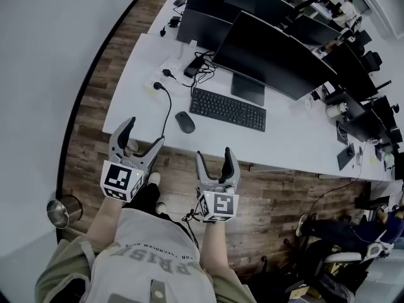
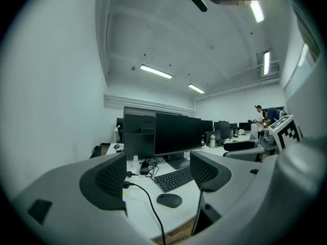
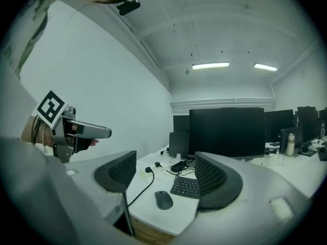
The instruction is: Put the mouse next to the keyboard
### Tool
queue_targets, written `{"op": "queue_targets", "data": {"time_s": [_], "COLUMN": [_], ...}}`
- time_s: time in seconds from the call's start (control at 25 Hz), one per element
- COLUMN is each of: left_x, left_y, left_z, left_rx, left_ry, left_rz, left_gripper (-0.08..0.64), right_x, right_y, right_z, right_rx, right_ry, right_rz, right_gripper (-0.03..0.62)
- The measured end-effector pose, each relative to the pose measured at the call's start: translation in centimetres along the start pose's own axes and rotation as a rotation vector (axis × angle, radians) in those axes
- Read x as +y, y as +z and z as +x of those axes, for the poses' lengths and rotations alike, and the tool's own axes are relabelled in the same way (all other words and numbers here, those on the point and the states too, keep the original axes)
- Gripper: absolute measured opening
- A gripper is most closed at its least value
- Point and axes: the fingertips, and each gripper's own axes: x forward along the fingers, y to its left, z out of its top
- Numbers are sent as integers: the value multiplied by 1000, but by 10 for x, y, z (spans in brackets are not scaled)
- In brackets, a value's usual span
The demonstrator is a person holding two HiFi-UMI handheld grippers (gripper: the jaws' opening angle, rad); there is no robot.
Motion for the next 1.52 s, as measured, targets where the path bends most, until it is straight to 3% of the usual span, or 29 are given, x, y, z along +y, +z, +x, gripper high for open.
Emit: {"op": "queue_targets", "data": {"time_s": [0.28,0.6,1.16,1.52], "left_x": [26,46,53,45], "left_y": [-2,-7,-18,-19], "left_z": [49,67,80,82], "left_rx": [20,41,54,62], "left_ry": [-60,-43,159,233], "left_rz": [7,-9,-71,-74], "left_gripper": [370,370,370,370], "right_x": [1,5,-4,1], "right_y": [-27,-66,-183,-235], "right_z": [62,110,166,186], "right_rx": [67,171,449,595], "right_ry": [19,84,311,411], "right_rz": [1,-7,-71,-111], "right_gripper": [350,350,350,350]}}
